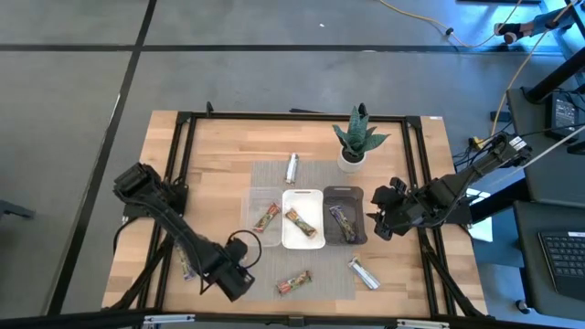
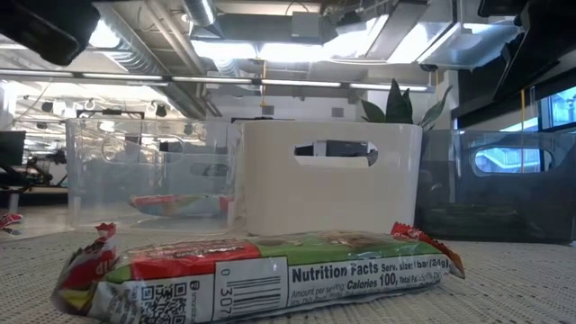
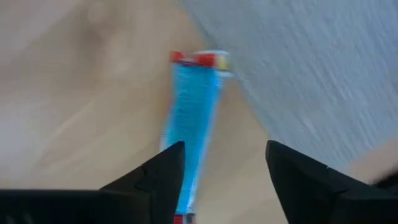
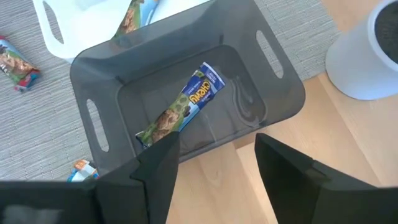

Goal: Pick and place Granola Bars by type
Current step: Put the left red granola bar into the transparent bin

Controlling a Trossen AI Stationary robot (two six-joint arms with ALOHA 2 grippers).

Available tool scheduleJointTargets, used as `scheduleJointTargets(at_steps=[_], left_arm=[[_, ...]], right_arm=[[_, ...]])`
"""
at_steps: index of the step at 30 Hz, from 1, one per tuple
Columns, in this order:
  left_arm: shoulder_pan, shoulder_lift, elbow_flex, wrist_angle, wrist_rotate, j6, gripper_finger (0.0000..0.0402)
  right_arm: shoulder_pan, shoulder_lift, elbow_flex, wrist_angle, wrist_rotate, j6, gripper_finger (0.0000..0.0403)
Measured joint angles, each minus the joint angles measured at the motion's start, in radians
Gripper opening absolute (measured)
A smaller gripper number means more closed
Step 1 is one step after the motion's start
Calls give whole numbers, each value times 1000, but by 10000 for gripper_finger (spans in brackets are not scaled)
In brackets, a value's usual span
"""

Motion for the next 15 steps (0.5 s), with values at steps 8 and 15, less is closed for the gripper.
scheduleJointTargets(at_steps=[8, 15], left_arm=[[1, 0, 0, 14, -25, 33, 241], [3, 0, 0, 14, -34, 36, 242]], right_arm=[[0, 0, 0, 0, 2, -3, 213], [0, 0, 0, 1, 3, -2, 213]])
